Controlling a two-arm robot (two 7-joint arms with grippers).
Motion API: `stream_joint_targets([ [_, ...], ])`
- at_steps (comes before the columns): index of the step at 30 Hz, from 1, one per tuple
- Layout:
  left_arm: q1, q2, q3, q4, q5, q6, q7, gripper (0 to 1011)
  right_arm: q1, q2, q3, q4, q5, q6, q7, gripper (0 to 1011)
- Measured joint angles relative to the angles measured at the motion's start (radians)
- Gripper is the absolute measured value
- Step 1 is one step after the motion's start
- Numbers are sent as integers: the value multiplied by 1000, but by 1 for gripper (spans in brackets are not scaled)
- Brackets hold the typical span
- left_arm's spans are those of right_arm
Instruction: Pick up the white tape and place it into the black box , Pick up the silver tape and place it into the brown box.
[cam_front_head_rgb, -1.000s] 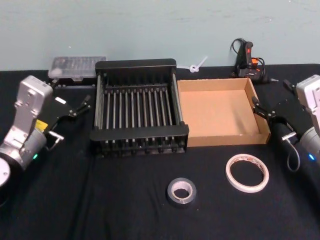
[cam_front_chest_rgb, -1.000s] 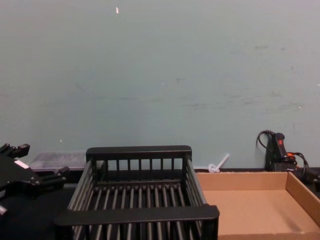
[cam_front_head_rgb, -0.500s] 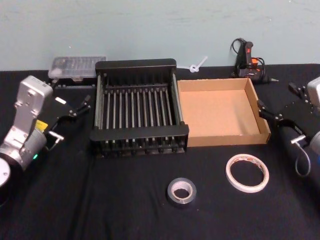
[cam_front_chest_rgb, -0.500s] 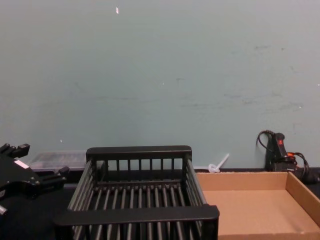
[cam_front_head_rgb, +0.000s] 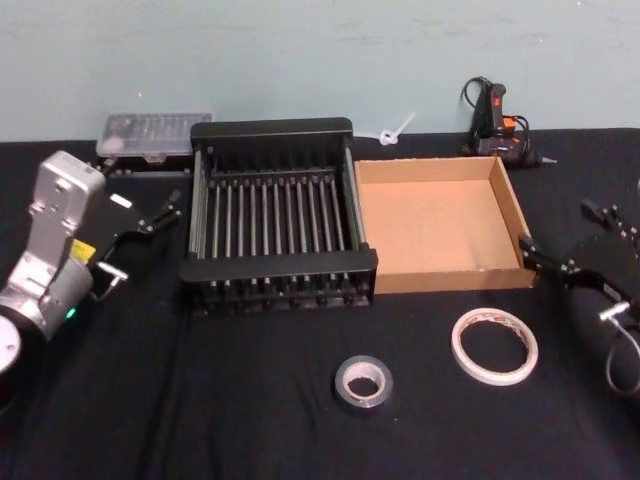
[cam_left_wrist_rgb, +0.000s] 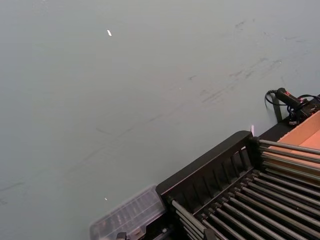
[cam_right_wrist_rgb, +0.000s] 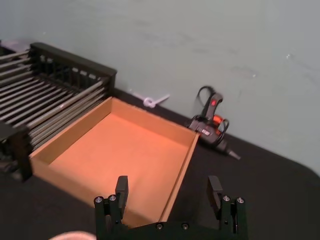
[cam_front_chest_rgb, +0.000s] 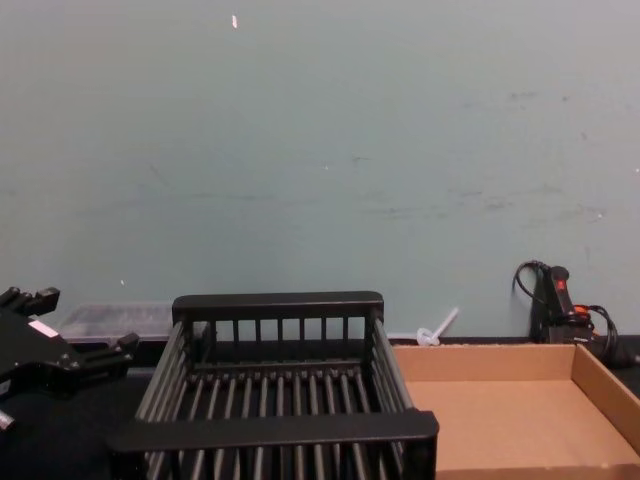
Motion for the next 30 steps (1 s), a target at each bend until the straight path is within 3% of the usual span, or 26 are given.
stream_joint_targets([
  [16,0,0,0,0,0,0,0,1001,-108,9,28,-58,14,101,56,1002],
  [30,0,0,0,0,0,0,0,1001,-113,-27,15,-30,-8,158,90,1002],
])
